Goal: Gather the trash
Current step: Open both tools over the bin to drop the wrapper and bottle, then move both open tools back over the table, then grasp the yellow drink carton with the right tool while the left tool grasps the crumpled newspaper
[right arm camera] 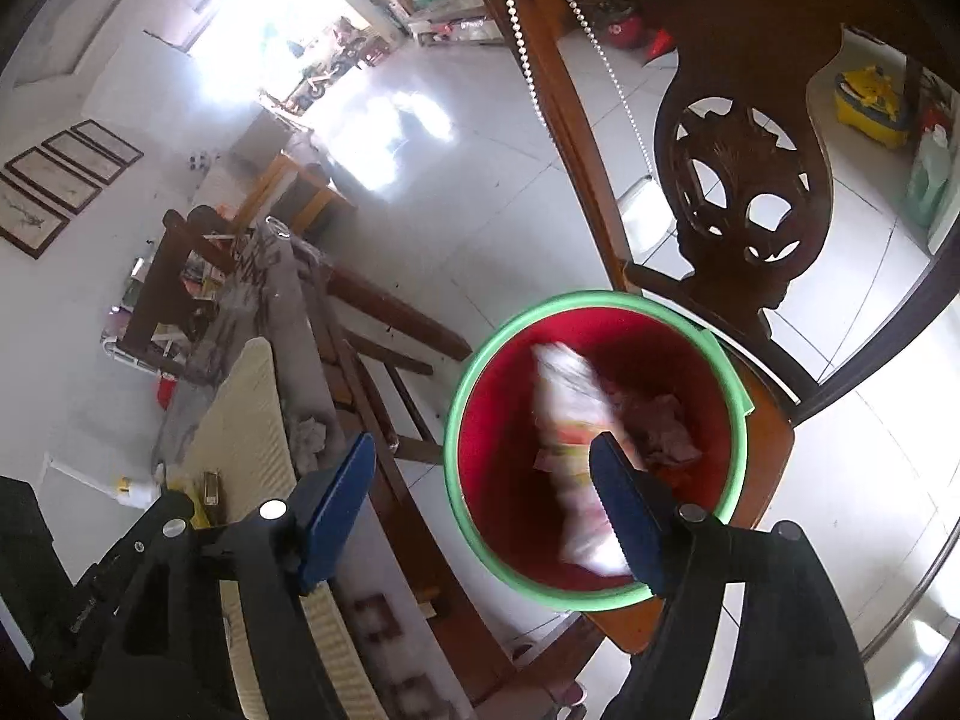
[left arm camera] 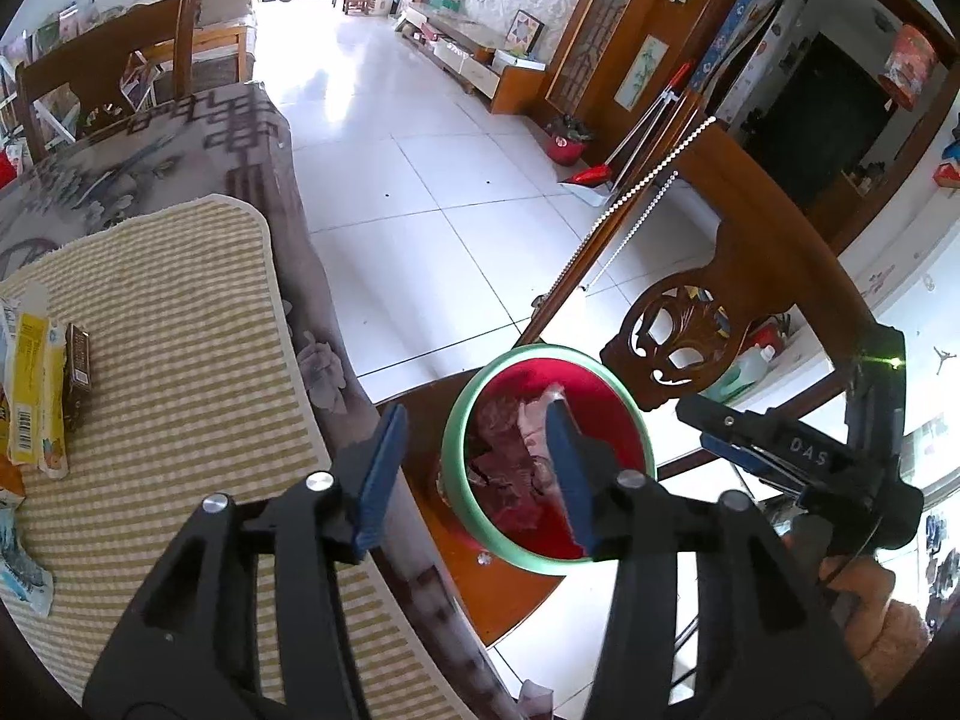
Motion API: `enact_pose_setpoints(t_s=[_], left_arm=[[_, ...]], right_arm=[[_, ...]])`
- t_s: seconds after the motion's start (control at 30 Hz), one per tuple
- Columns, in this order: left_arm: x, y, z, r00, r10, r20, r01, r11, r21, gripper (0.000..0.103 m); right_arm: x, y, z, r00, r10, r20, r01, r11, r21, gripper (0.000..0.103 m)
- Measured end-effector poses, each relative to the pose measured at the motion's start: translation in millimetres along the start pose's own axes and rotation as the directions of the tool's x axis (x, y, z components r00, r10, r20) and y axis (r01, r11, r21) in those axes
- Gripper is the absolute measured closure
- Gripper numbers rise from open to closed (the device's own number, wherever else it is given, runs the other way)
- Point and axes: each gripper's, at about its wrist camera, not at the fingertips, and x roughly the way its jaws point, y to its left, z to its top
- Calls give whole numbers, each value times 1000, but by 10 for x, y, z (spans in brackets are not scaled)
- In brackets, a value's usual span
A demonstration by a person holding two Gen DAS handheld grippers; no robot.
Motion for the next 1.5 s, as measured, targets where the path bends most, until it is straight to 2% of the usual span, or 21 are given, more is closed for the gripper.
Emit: enact_pose_setpoints(t_s=[0.23, 0.43, 0.6, 0.8, 0.93, 1.1, 1.13, 1.23, 1.27, 1.37, 1.43, 1.5], left_arm=[[-128, 210, -59, 1000, 4, 22, -3, 999, -33, 49], [-331, 622, -203, 999, 32, 41, -28, 995, -99, 49], [-619, 1131, -368, 995, 73, 74, -59, 982, -179, 49], [-1069, 1947, -699, 986, 133, 105, -98, 952, -289, 47], [-1376, 2470, -981, 976, 193, 102, -146, 925, -351, 47], [-1728, 3101, -1357, 962, 262, 75, -208, 884, -420, 47], [-1805, 3214, -1439, 958, 276, 71, -219, 873, -435, 47], [-1997, 3441, -1615, 949, 308, 69, -240, 846, -476, 47], [-2069, 3526, -1678, 945, 318, 69, -245, 834, -495, 47], [-2221, 3697, -1814, 938, 338, 73, -251, 810, -530, 47], [-2290, 3748, -1874, 934, 350, 76, -256, 801, -542, 47], [-2338, 3809, -1928, 930, 361, 74, -263, 793, -550, 47]], right_arm=[[-76, 349, -66, 999, 45, -16, -45, 998, -46, 31], [-102, 1070, -273, 992, 119, -39, -124, 976, -178, 31], [-32, 1669, -547, 982, 173, -81, -189, 944, -270, 31], [129, 2391, -969, 969, 205, -135, -241, 899, -365, 31], [338, 2932, -1357, 955, 212, -207, -283, 863, -419, 31], [635, 3676, -1886, 915, 248, -318, -378, 803, -460, 31], [715, 3878, -2015, 907, 247, -342, -396, 779, -486, 31], [948, 4246, -2211, 899, 224, -378, -409, 738, -537, 31], [1079, 4388, -2255, 904, 201, -378, -396, 727, -561, 31], [1548, 4712, -2334, 940, 88, -330, -294, 699, -652, 31], [1861, 4822, -2342, 955, 15, -297, -226, 684, -693, 32], [2139, 4872, -2376, 960, -46, -276, -172, 681, -712, 32]])
